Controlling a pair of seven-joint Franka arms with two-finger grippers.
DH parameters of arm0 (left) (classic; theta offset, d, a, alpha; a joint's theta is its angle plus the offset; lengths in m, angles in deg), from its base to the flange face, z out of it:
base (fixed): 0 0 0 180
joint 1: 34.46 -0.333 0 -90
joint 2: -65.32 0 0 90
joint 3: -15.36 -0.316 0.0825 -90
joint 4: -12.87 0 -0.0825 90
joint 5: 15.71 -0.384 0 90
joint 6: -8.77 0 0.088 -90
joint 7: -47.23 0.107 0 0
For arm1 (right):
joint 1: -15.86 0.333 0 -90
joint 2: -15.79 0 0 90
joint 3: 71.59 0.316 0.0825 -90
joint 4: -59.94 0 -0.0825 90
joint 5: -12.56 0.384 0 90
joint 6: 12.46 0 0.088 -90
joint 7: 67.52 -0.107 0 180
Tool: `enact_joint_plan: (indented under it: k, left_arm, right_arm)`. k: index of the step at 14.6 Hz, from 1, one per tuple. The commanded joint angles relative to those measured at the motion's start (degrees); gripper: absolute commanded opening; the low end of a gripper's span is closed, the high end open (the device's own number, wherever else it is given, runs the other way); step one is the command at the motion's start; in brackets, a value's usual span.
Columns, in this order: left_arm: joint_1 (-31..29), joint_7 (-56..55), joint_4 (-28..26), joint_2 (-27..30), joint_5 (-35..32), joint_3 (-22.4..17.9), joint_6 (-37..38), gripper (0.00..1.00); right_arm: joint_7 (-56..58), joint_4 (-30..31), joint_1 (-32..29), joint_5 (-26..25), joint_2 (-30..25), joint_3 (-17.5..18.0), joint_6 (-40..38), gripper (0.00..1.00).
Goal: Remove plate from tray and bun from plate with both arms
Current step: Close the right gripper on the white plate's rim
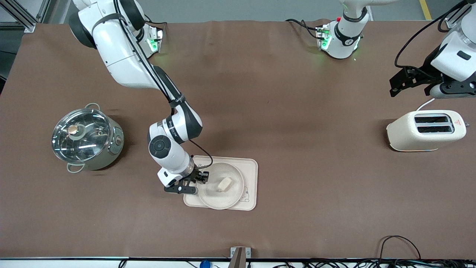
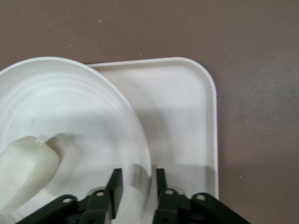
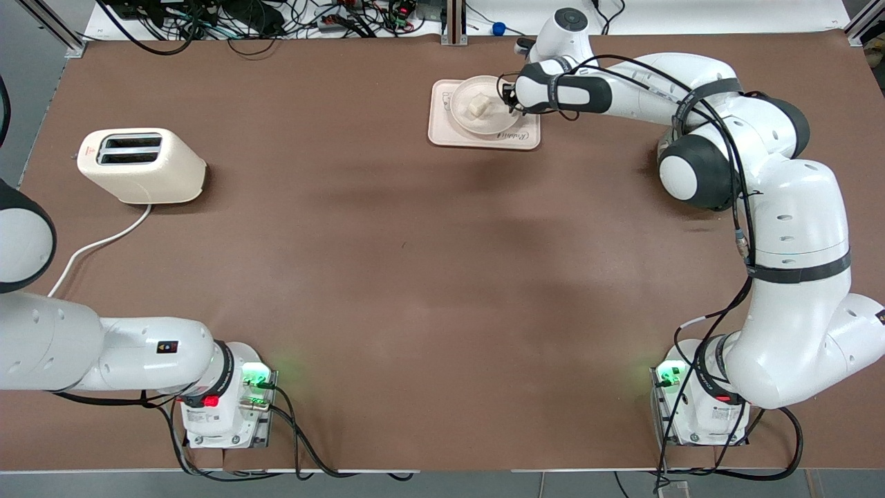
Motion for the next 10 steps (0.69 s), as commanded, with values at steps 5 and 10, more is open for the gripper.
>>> enact_joint_plan:
  k: [5, 10]
  left_arm:
    - [-0.64, 1.39, 0.55, -0.24, -0.02, -0.02, 0.21, 1.00]
    - [-0.55, 1.39, 0.64, -0.33, -0.02, -0.02, 0.22, 1.00]
  right_arm:
    - [-0.07, -0.88, -0.90, 2.21, -1.91, 0.82, -0.75, 0.00]
    - [-0.07, 0.25, -0.98, 2.39, -8.85, 1.61, -11.21, 0.00]
